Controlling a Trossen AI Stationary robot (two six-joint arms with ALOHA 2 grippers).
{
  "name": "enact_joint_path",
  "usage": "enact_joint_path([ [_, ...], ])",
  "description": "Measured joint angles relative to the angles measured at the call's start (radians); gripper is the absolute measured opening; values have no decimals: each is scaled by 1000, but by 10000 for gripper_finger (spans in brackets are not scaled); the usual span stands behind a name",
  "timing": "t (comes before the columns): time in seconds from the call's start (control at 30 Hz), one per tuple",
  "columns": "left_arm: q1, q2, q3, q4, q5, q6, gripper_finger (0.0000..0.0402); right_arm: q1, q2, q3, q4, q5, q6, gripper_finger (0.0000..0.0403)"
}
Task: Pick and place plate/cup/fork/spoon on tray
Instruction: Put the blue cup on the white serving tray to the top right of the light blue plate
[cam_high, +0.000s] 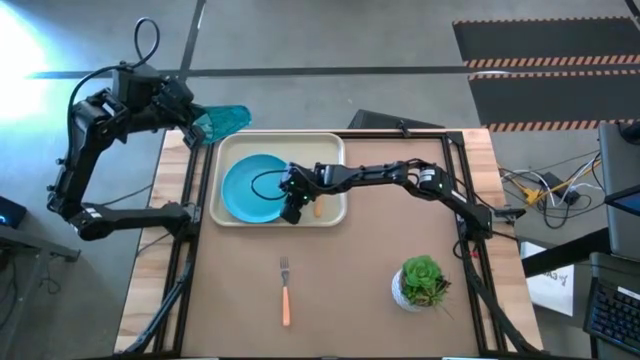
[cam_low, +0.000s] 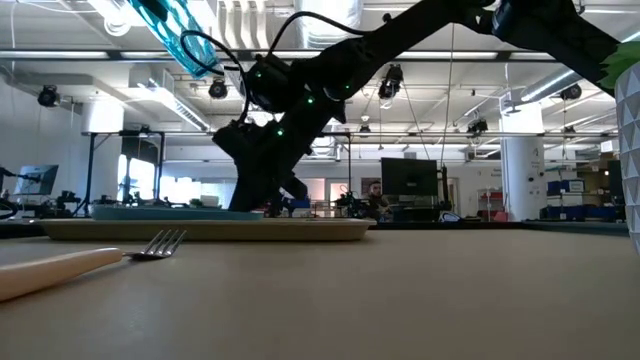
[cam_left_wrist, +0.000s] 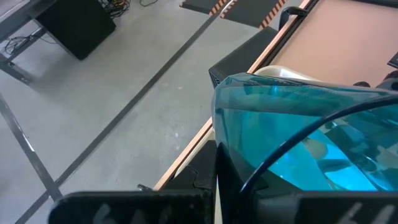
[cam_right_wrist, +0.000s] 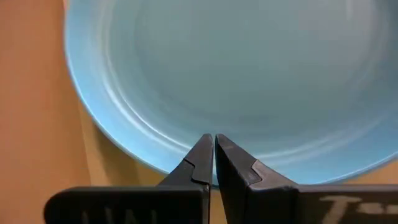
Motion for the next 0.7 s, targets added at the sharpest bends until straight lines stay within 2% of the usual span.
enact_joint_path([
  [0.17,0,-5,0,-2,0,0,0,2,-1,-32,-15,-30,17,9],
  [0.3,0,-9,0,-2,0,0,0,11,-7,-30,-93,-53,26,9],
  [0.5,0,-15,0,-5,0,0,0,22,-59,-4,-231,-51,3,9],
  [0.7,0,-17,0,-5,1,-1,0,24,-134,-2,-228,-15,-11,9],
])
